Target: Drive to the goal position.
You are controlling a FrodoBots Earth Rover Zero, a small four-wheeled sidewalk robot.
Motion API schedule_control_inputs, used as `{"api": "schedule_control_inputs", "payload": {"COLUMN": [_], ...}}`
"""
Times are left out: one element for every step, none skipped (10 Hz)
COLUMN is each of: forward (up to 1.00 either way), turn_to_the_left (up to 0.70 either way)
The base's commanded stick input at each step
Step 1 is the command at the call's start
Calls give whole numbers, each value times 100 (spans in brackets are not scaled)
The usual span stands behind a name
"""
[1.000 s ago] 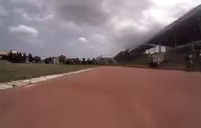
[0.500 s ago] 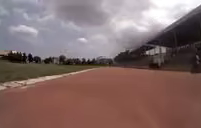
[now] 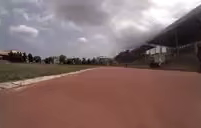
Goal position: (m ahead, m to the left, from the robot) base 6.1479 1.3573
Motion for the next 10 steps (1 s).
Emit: {"api": "schedule_control_inputs", "payload": {"forward": [45,45,45,45,45,45,45,45,45,45], "turn_to_the_left": [0,0,0,0,0,0,0,0,0,0]}}
